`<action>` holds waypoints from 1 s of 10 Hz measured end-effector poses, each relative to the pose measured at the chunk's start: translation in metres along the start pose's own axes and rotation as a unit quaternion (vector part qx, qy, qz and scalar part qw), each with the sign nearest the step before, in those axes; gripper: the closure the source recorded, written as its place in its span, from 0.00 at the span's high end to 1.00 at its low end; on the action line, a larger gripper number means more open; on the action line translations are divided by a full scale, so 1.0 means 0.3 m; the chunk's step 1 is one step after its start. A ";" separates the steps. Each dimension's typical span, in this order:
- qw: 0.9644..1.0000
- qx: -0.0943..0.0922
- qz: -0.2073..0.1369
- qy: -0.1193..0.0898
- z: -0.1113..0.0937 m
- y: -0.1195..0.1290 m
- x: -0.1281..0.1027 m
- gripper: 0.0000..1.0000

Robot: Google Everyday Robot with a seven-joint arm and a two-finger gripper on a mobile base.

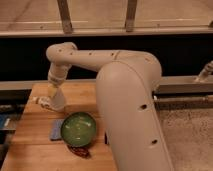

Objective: Place the ceramic cup over the eraser

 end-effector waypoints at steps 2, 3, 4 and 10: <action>0.999 0.014 0.032 -0.014 -0.095 -0.018 0.119 0.00; 0.998 0.022 0.049 -0.019 -0.142 -0.016 0.175 0.00; 0.997 0.029 0.062 -0.023 -0.178 -0.011 0.222 0.00; 0.989 0.067 0.128 -0.041 -0.351 0.050 0.439 0.00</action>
